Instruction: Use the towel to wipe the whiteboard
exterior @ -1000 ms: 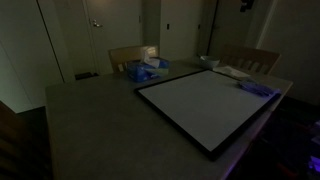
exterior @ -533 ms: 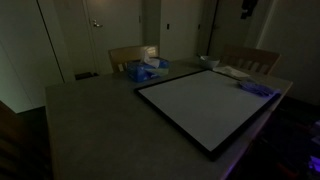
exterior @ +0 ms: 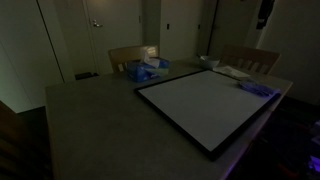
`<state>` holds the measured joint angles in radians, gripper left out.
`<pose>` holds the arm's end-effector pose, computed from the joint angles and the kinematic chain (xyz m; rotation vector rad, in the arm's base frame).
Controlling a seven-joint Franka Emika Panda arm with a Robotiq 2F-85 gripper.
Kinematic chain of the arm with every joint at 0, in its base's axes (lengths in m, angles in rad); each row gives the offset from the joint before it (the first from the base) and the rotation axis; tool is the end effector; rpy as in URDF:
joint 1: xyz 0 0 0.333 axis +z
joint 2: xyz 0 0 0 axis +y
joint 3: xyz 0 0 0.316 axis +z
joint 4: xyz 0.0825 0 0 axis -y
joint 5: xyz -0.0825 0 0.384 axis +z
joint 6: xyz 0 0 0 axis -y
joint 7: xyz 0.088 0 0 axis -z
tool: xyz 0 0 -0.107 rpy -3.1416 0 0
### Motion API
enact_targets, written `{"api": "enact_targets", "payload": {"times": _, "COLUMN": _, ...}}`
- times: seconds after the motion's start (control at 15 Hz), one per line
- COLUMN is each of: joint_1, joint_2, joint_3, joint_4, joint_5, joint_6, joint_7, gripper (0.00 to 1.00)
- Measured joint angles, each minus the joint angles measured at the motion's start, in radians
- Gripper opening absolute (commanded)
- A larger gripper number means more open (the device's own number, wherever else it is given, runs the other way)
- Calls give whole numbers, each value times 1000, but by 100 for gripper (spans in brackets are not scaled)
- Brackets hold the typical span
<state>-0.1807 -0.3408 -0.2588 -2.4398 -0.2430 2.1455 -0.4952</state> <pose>0.3932 -0.1982 0.4286 3.0005 0.2961 -0.0252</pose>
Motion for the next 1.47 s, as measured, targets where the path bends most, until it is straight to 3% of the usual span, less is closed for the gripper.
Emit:
{"api": "enact_targets", "payload": {"times": 0.53, "joint_1": -23, "joint_2": -164, "joint_3": -72, "joint_4": -262, "joint_5": -48, "joint_6": 87, "joint_7": -4, "gripper": 100}}
{"api": "enact_targets", "payload": {"times": 1.0, "joint_1": -17, "joint_2": -154, "joint_3": -76, "joint_4": -274, "joint_5": -38, "joint_6": 116, "joint_7": -4, "gripper": 100}}
{"api": "enact_targets", "payload": {"times": 1.47, "joint_1": -2, "joint_2": -57, "joint_3": -144, "joint_4": -314, "joint_5": -2, "joint_6": 260, "joint_7": -120, "gripper": 100}}
